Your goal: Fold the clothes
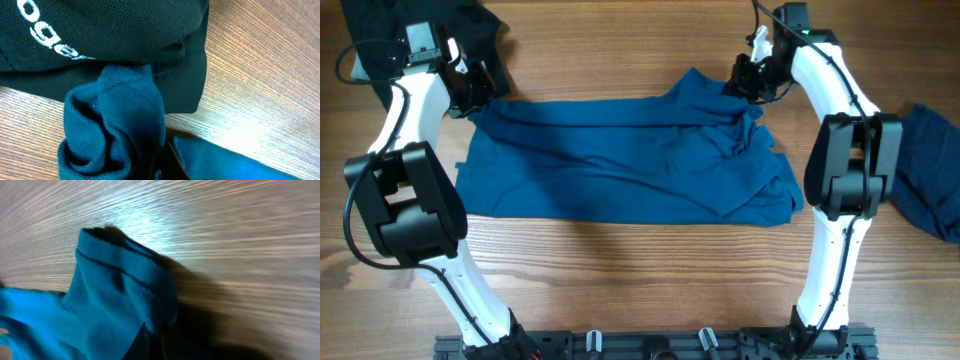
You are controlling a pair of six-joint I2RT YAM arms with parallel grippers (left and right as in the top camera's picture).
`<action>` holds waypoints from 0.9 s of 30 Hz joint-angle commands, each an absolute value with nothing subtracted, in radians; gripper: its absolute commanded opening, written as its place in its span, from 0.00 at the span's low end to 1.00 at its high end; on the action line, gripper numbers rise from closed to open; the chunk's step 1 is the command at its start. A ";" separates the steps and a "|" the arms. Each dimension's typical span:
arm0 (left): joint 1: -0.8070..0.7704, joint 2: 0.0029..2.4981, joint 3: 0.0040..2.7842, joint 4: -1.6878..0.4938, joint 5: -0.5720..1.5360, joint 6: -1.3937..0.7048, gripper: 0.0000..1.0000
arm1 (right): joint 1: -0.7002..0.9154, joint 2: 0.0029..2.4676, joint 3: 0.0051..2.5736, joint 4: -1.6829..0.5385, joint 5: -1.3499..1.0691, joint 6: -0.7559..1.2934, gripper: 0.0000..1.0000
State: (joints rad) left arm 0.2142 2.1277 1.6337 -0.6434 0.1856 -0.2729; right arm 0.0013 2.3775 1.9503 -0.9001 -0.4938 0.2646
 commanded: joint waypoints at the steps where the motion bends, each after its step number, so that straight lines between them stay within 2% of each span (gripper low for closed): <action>1: 0.212 2.065 1.629 -0.641 0.229 -0.265 0.04 | -0.039 2.249 1.953 -0.923 -0.509 0.229 0.04; 15: 0.221 2.054 1.629 -0.678 0.243 -0.265 0.04 | -0.049 2.191 1.953 -1.002 -0.486 0.181 0.04; 21: 0.253 2.020 1.629 -0.698 0.244 -0.266 0.04 | -0.054 2.191 1.953 -1.075 -0.373 0.178 0.04; 27: 0.274 1.993 1.629 -0.767 0.247 -0.265 0.04 | -0.054 2.191 1.953 -1.140 -0.366 0.183 0.04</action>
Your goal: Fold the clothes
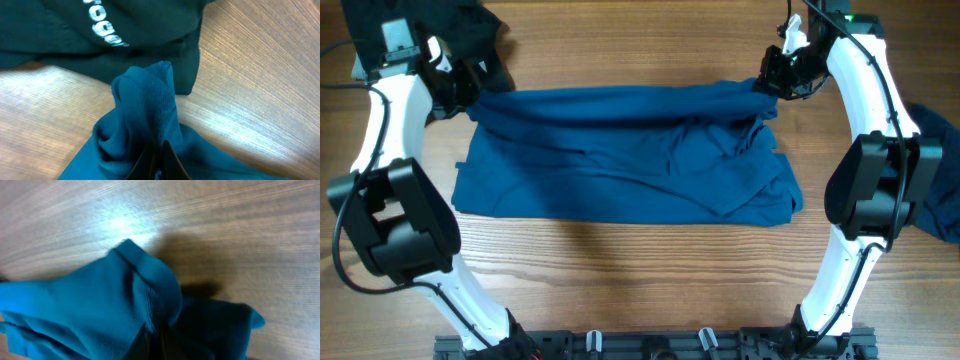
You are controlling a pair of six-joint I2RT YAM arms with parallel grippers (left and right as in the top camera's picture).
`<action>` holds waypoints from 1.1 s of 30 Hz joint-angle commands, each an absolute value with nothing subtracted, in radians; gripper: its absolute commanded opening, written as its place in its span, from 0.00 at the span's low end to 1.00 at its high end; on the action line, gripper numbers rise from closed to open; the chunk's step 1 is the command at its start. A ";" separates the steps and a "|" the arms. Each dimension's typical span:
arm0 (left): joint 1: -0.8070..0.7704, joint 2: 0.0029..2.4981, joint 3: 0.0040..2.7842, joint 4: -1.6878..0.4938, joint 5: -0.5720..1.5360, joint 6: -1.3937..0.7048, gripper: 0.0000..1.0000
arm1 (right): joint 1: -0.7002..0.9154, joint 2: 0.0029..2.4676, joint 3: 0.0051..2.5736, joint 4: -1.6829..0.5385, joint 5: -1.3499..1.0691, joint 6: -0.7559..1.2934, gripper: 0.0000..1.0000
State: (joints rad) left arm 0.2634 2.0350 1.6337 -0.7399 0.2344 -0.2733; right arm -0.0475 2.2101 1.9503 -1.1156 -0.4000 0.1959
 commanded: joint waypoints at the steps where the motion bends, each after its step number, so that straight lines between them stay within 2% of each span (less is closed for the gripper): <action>1: 0.273 1.993 1.629 -0.773 0.247 -0.265 0.04 | -0.054 2.191 1.953 -1.147 -0.366 0.183 0.04; 18: 0.276 1.993 1.629 -0.854 0.243 -0.265 0.04 | -0.054 2.119 1.953 -1.288 -0.293 0.185 0.05; 33: 0.363 1.993 1.629 -0.931 0.220 -0.265 0.04 | -0.054 2.098 1.918 -1.363 -0.224 0.186 0.04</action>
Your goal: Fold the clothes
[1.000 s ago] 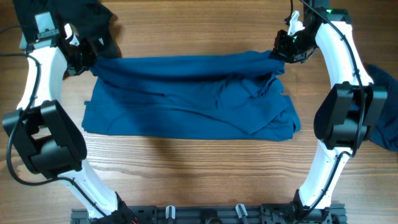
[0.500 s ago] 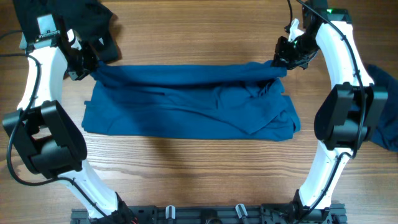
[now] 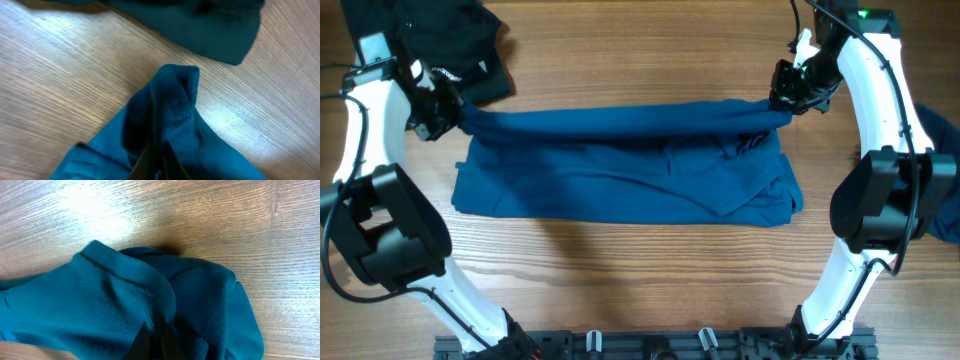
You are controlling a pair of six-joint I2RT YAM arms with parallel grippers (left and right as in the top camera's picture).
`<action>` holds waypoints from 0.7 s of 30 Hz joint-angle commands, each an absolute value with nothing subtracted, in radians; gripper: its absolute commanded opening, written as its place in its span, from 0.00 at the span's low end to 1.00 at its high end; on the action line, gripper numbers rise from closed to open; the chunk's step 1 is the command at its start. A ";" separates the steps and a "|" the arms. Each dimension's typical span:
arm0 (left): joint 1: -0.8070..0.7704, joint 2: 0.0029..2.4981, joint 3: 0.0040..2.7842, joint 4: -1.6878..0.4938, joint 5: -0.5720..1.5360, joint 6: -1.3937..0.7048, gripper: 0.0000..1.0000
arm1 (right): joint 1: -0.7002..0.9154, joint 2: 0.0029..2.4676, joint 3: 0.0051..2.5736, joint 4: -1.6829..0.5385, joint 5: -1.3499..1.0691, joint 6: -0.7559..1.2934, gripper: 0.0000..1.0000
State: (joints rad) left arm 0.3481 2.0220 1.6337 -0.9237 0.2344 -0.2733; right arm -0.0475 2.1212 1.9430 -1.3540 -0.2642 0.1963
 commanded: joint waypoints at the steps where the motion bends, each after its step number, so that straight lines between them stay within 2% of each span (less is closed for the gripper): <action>1: 0.362 1.993 1.629 -0.933 0.220 -0.265 0.04 | -0.054 2.098 1.914 -1.363 -0.224 0.185 0.04; 15: 0.360 1.993 1.629 -0.952 0.219 -0.265 0.04 | -0.054 2.098 1.826 -1.331 -0.224 0.185 0.05; 21: 0.360 1.993 1.629 -0.976 0.121 -0.265 0.05 | -0.054 2.098 1.826 -1.329 -0.224 0.186 0.04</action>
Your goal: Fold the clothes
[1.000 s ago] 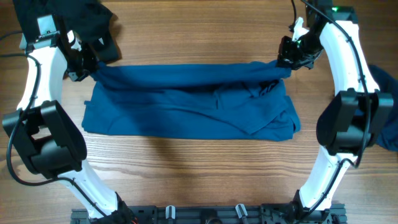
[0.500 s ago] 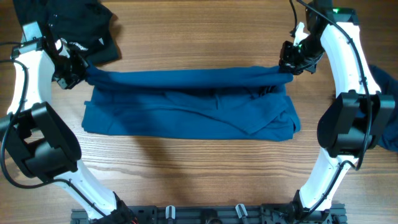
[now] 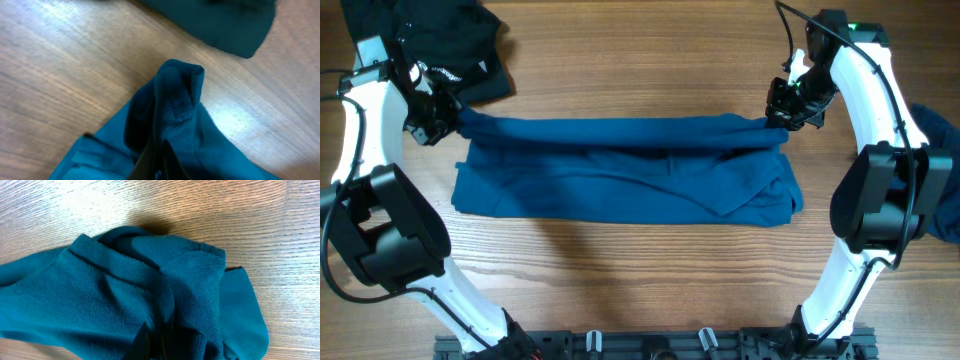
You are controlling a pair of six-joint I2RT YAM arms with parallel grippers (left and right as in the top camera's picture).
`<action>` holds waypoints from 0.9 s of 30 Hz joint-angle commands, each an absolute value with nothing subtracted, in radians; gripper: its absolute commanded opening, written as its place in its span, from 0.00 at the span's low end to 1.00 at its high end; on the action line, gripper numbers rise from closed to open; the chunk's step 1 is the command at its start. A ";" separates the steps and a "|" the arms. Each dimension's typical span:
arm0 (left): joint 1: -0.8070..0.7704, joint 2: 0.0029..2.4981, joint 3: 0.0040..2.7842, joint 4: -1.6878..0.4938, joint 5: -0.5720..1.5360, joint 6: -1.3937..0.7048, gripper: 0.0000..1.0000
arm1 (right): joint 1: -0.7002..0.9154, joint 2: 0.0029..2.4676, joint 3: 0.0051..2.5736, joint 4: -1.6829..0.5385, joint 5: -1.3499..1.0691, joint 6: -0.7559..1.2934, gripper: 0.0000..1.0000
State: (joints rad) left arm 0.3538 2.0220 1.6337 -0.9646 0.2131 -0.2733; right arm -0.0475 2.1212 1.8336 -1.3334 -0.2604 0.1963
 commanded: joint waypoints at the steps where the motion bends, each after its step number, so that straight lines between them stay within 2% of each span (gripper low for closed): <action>1: 0.360 1.993 1.629 -0.981 0.118 -0.265 0.06 | -0.054 2.098 1.826 -1.328 -0.224 0.186 0.04; 14: 0.360 1.993 1.629 -0.997 0.118 -0.266 0.06 | -0.052 2.098 1.826 -1.384 -0.202 0.184 0.04; 18: 0.360 1.993 1.629 -1.005 0.118 -0.265 0.19 | -0.052 2.098 1.826 -1.411 -0.171 0.184 0.04; 22: 0.360 1.993 1.629 -1.012 0.118 -0.266 0.20 | -0.052 2.098 1.826 -1.417 -0.162 0.193 0.04; 23: 0.360 1.993 1.629 -1.012 0.118 -0.269 0.23 | -0.052 2.098 1.826 -1.419 -0.147 0.211 0.06; 24: 0.360 1.993 1.629 -1.012 0.118 -0.269 0.29 | -0.052 2.098 1.826 -1.423 -0.135 0.214 0.11; 27: 0.360 1.993 1.629 -1.011 0.118 -0.269 0.38 | -0.052 2.098 1.826 -1.435 -0.120 0.209 0.24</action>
State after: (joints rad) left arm 0.3550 2.0220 1.6337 -1.0100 0.1272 -0.2722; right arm -0.0475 2.1212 1.8336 -1.4208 -0.1791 0.2058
